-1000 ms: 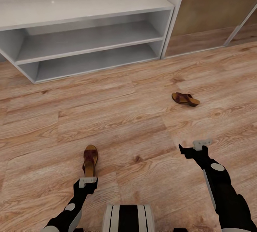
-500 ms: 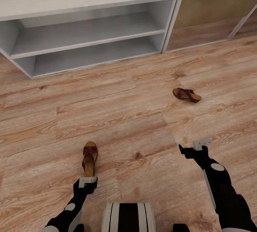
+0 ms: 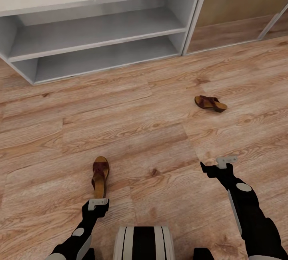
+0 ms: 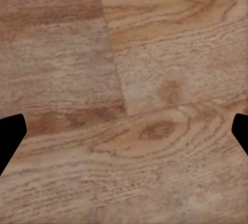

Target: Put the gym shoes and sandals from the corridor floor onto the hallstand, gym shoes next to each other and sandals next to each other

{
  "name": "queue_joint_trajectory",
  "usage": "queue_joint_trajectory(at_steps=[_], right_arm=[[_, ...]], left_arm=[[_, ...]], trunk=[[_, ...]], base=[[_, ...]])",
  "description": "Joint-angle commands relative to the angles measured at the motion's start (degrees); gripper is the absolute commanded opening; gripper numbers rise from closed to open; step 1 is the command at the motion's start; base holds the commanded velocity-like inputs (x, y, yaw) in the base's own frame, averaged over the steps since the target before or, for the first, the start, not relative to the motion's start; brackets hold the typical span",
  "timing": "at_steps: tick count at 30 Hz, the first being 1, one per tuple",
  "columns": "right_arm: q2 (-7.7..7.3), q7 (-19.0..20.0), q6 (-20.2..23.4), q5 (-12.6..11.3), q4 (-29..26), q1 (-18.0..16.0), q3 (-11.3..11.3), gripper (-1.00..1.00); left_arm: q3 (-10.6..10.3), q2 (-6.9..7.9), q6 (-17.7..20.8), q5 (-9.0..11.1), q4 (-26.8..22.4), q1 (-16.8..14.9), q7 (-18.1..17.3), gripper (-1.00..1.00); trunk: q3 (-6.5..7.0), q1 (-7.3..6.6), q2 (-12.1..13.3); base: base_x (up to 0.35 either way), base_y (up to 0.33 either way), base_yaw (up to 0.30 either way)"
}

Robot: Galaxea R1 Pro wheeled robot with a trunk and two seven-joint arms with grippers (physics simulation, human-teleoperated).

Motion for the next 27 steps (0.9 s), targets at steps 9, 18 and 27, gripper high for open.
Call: queue_joint_trajectory(at_steps=[9,18,27], right_arm=[[0.01,0.52,0.22,0.64,-0.08,-0.02,-0.09,1.0],[0.01,0.52,0.22,0.65,-0.08,-0.01,-0.09,1.0],[0.01,0.52,0.22,0.67,-0.08,-0.02,-0.09,1.0]], left_arm=[[0.34,-0.04,-0.36,-0.35,0.08,-0.02,0.05,1.0],[0.36,-0.03,-0.37,-0.35,0.08,-0.02,0.06,1.0],[0.53,0.01,-0.37,-0.25,0.08,-0.02,0.06,1.0]], trunk=[[-0.03,-0.01,-0.01],[-0.03,-0.01,-0.01],[-0.03,-0.01,-0.01]], base=[[0.017,0.0,0.0],[0.112,0.0,0.0],[0.016,0.0,0.0]])
